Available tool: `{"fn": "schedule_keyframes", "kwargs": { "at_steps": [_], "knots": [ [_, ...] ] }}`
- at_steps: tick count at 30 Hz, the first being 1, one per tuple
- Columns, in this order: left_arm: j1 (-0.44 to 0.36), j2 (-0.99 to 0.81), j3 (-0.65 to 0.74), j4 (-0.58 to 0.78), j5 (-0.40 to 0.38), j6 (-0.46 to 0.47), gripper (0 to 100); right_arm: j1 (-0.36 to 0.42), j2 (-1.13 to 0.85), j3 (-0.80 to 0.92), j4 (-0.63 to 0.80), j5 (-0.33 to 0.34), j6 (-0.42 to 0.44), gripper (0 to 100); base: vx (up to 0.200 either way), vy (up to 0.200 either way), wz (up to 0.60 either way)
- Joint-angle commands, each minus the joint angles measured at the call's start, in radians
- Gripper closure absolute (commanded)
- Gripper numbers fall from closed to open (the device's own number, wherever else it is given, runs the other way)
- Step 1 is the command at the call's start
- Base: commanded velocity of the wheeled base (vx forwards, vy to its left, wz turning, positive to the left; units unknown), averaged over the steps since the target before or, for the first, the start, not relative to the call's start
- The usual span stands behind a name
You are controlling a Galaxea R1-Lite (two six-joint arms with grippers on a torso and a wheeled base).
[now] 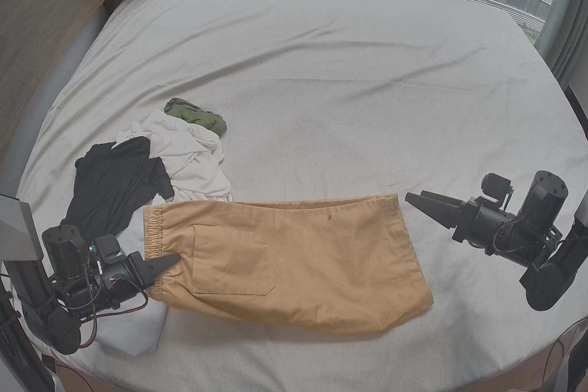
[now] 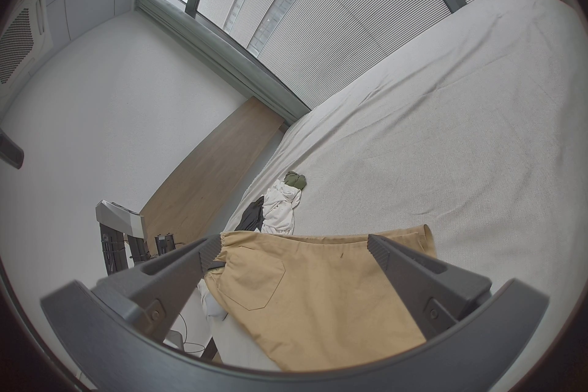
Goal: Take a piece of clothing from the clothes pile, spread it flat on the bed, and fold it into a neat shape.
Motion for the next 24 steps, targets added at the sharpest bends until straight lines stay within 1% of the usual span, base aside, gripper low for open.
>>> {"fn": "schedule_keyframes", "kwargs": {
  "at_steps": [1, 24],
  "knots": [
    [-0.033, 0.000, -0.023, -0.001, -0.001, -0.001, 100, 0.001, 0.007, -0.001, -0.002, -0.011, 0.000, 0, 0.000, 0.000, 0.00],
    [-0.280, 0.006, -0.160, 0.000, 0.011, -0.010, 100, -0.006, 0.005, -0.005, -0.002, -0.015, 0.000, 0, 0.000, 0.000, 0.00]
  ]
}}
